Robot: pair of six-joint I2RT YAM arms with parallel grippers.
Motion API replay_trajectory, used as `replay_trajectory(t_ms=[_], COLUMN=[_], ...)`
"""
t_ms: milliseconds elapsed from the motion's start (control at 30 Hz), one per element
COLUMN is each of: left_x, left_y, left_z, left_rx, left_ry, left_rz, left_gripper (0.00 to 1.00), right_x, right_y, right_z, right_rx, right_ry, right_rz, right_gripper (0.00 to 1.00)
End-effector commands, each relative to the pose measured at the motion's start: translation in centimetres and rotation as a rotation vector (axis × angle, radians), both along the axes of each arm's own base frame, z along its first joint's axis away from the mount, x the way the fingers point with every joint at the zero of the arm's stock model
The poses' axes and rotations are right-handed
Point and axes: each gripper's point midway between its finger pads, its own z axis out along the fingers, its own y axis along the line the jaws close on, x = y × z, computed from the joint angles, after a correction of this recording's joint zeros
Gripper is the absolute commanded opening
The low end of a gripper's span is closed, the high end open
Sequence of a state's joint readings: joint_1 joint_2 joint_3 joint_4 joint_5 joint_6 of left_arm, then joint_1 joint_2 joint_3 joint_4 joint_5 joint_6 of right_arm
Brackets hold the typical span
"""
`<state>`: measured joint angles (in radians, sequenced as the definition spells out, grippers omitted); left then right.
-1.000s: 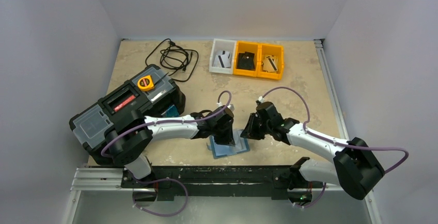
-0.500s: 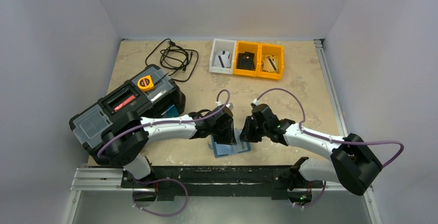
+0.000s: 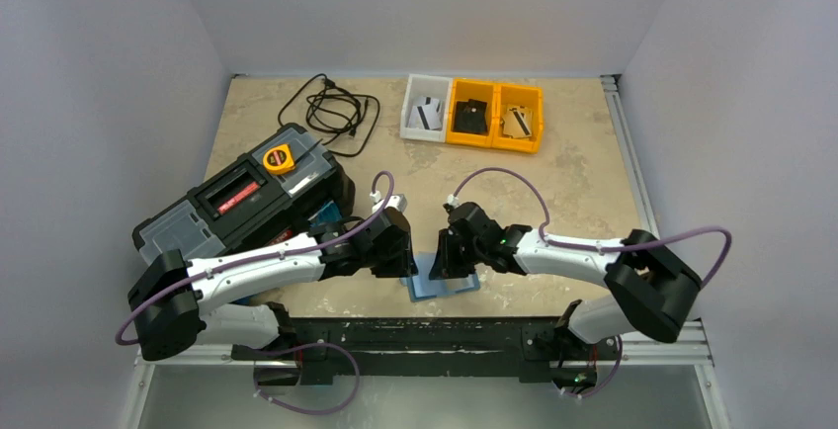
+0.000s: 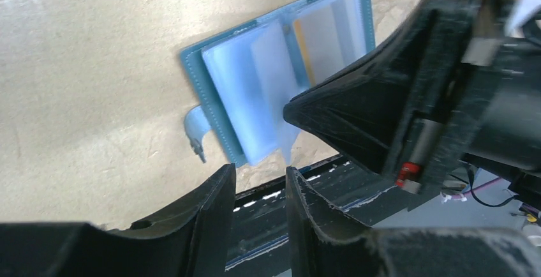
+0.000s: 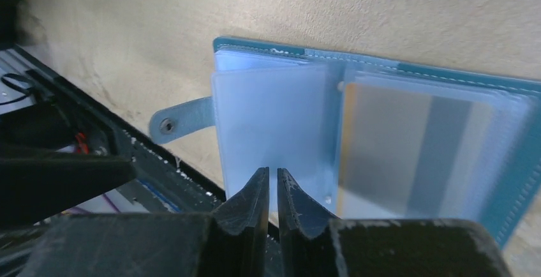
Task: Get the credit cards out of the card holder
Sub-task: Remove the credit card from the card holder.
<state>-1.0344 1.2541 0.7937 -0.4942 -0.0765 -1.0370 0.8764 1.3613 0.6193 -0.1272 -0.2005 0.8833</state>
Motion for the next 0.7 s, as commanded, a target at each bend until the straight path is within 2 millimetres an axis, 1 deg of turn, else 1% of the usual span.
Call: replay_trajectory(t_ms=[0, 67, 167, 233, 333, 400, 467, 567, 600, 667], left_x=[0.1, -0.1, -0.2, -0.2, -0.1, 0.1, 0.2, 0.4, 0.5, 0.9], left_y=[1.5, 1.3, 0.7, 0.2, -0.7, -1.2, -1.8, -3.2, -3.6, -4.1], left_z=[-0.1, -0.1, -0.1, -0.1, 0.1, 0.2, 0.2, 0.4, 0.4, 0.6], left_rx=[0.034, 0.024, 0.003, -0.012, -0.045, -0.052, -0.061, -0.074, -0.064, -0.022], left_ry=[-0.017, -0.009, 0.006, 0.017, 0.027, 0.029, 0.034, 0.036, 0.035, 0.018], left_rz=[0.026, 0.016, 0.001, -0.007, -0.017, -0.027, -0.047, -0.098, -0.114, -0.138], left_gripper=[0.33, 0.32, 0.31, 0.30, 0.28, 0.27, 0.26, 0.26, 0.26, 0.26], right_x=[0.6, 0.6, 0.9, 1.2, 1.4, 1.9, 2.4, 3.1, 3.3, 3.9], right_y=[2.3, 2.4, 2.6, 2.6, 2.4, 1.4, -0.3, -2.8, -3.8, -5.5], right_z=[-0.5, -1.4, -1.2, -0.4, 1.4, 2.4, 2.7, 2.5, 2.2, 2.4], right_rx=[0.007, -0.008, -0.005, -0.006, 0.010, -0.017, -0.064, -0.087, -0.093, -0.080], right_ry=[0.000, 0.019, 0.012, -0.005, -0.030, -0.061, -0.084, -0.092, -0.086, -0.093], right_rz=[0.005, -0.002, -0.005, -0.007, -0.019, -0.066, -0.115, -0.183, -0.209, -0.257], right_gripper=[0.09, 0.08, 0.08, 0.08, 0.10, 0.16, 0.23, 0.26, 0.27, 0.28])
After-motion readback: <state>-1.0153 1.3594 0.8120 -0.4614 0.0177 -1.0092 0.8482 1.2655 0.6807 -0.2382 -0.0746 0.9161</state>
